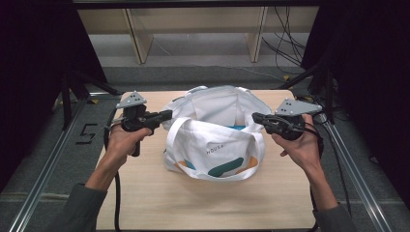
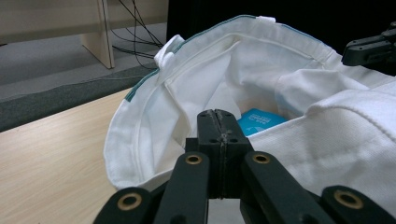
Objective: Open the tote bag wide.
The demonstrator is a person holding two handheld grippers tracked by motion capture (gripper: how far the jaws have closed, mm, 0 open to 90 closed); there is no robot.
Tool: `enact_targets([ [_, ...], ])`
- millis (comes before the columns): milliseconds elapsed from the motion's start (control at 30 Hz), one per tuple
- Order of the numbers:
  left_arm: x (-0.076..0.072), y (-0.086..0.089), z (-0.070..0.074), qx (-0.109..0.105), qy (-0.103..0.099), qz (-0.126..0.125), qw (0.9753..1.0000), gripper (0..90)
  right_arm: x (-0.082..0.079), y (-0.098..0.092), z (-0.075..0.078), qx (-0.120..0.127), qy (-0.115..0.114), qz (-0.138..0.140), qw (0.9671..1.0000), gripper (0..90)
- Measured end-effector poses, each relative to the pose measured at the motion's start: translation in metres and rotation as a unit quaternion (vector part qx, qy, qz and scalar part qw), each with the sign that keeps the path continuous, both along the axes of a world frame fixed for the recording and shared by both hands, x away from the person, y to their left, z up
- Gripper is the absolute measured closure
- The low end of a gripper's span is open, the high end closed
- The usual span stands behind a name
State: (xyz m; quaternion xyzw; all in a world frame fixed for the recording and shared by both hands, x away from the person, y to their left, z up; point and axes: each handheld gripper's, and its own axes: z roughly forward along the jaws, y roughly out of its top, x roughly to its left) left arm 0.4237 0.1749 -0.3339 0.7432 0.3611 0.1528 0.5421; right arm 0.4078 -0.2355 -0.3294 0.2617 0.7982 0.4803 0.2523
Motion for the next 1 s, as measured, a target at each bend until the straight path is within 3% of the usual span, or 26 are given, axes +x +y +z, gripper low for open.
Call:
enact_targets([
  [33,0.000,-0.001,-0.001,0.001,0.001,0.001,1.0000,89.3,0.000,0.002,-0.004,0.009,0.008,-0.005,0.9999,88.0],
  [100,-0.001,-0.004,-0.007,0.012,0.002,-0.003,0.9999,89.3,0.001,0.001,-0.008,0.005,0.008,0.003,1.0000,88.0],
  [267,-0.002,-0.005,-0.019,0.017,0.013,-0.007,0.9998,89.3,0.000,0.000,-0.017,0.004,0.009,0.000,1.0000,88.6],
  [300,-0.001,-0.006,-0.023,0.018,0.016,-0.006,0.9997,89.3,0.000,-0.001,-0.020,0.002,0.024,0.003,0.9997,88.8],
  [400,0.003,-0.009,-0.035,0.022,0.027,-0.005,0.9994,89.2,0.002,0.001,-0.030,-0.001,0.033,0.005,0.9994,88.8],
  [467,0.006,-0.012,-0.042,0.017,0.034,-0.007,0.9992,89.1,0.002,0.003,-0.036,-0.009,0.044,0.012,0.9989,89.0],
  [533,0.009,-0.016,-0.050,0.042,0.037,-0.007,0.9984,89.1,0.004,0.006,-0.046,-0.021,0.041,0.017,0.9988,89.3],
  [767,0.012,-0.021,-0.078,0.054,0.064,-0.017,0.9964,89.0,0.004,0.012,-0.067,-0.031,0.066,0.021,0.9971,89.3],
  [833,0.012,-0.023,-0.086,0.048,0.074,-0.020,0.9959,89.1,0.003,0.014,-0.072,-0.044,0.075,0.027,0.9959,89.3],
  [1000,0.009,-0.028,-0.106,0.065,0.085,-0.031,0.9938,89.3,0.002,0.016,-0.082,-0.066,0.075,0.032,0.9945,89.7],
])
